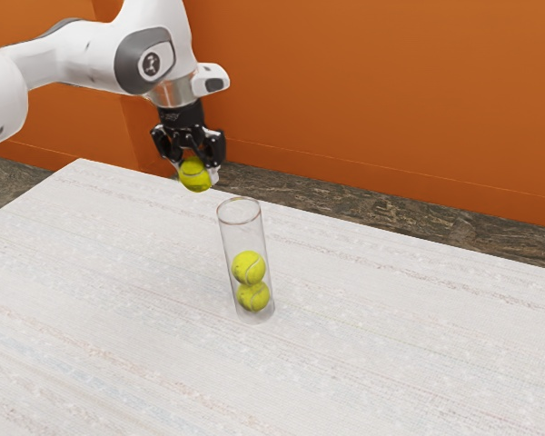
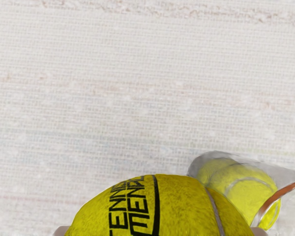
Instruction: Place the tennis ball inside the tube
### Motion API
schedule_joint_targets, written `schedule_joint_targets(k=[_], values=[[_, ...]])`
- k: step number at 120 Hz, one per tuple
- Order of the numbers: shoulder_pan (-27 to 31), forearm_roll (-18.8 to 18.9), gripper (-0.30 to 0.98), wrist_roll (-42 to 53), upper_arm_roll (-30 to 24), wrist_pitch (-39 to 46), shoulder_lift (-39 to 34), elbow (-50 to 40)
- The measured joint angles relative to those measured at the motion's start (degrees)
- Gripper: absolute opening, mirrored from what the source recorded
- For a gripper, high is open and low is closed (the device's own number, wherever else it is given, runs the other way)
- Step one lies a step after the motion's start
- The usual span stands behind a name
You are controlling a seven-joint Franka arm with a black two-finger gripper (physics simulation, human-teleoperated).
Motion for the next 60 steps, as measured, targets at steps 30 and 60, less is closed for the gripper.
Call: schedule_joint_targets(k=[30,60], values=[[-4.12,0.3,0.26,-7.41,-3.59,-5.19,2.6,4.77],[-4.67,0.1,0.26,-13.21,-3.63,-6.9,3.24,4.52]])
